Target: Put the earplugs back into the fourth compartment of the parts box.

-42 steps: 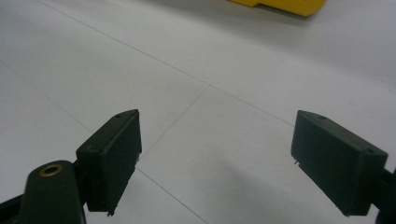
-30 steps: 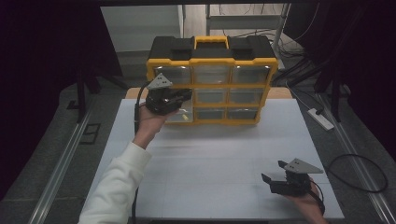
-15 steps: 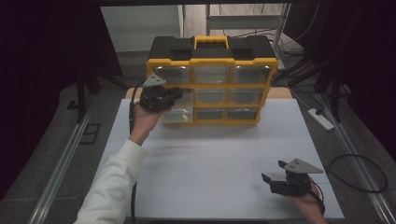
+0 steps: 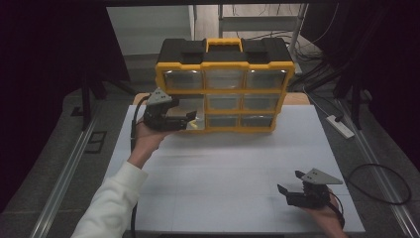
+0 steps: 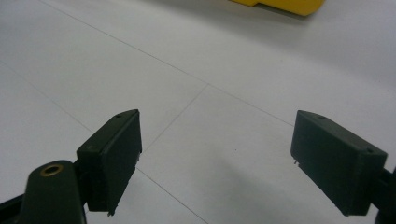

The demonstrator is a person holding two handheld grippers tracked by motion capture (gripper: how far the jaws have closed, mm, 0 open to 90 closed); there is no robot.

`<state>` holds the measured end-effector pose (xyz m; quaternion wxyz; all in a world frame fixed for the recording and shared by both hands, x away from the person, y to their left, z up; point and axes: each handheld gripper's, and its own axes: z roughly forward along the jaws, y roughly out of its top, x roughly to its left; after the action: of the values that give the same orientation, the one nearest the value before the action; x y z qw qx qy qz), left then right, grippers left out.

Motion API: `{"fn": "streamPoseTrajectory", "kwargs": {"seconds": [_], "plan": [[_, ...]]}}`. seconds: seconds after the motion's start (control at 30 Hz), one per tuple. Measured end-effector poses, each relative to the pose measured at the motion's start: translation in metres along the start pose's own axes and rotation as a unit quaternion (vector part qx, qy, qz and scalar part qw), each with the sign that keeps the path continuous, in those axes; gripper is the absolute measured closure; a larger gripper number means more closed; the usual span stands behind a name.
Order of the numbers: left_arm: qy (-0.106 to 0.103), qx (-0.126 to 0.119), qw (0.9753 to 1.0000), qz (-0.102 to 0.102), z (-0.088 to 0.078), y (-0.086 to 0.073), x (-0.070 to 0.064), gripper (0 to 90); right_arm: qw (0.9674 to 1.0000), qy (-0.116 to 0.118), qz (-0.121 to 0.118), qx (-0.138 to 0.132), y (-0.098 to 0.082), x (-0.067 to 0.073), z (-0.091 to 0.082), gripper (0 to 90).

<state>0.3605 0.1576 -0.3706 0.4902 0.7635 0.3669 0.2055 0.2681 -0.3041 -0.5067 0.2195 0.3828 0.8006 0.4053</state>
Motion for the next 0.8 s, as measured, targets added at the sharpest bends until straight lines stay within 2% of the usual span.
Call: {"fn": "streamPoseTrajectory", "kwargs": {"seconds": [0.13,0.27,0.33,0.43,0.53,0.7,0.73,0.8], "plan": [[-0.007,0.002,0.9999,0.010,-0.008,-0.018,-0.011,21.3,1.0000,0.000,-0.001,0.000,0.000,0.000,0.000,17.2],[-0.012,0.014,0.9996,0.020,-0.016,-0.036,-0.018,21.2,1.0000,-0.001,-0.002,0.000,0.000,0.001,0.000,17.3],[-0.014,0.014,0.9996,0.018,-0.019,-0.042,-0.019,21.2,1.0000,-0.001,-0.003,0.000,0.000,0.001,0.000,17.2],[-0.012,0.019,0.9996,0.015,-0.028,-0.064,-0.022,21.2,1.0000,-0.001,-0.002,-0.001,0.001,0.001,0.000,17.3],[0.007,0.024,0.9996,0.016,-0.034,-0.084,-0.024,21.6,1.0000,-0.001,-0.003,0.001,0.001,0.001,0.000,17.3],[-0.002,0.042,0.9991,0.004,-0.037,-0.113,-0.025,21.0,1.0000,-0.001,-0.003,0.000,0.001,0.001,0.002,17.2],[-0.002,0.042,0.9991,0.004,-0.037,-0.113,-0.025,20.9,1.0000,-0.001,-0.003,0.001,0.001,0.001,0.002,17.3],[-0.003,0.050,0.9987,-0.002,-0.041,-0.131,-0.025,20.7,1.0000,-0.001,-0.004,0.001,0.001,0.000,0.002,17.3]]}}
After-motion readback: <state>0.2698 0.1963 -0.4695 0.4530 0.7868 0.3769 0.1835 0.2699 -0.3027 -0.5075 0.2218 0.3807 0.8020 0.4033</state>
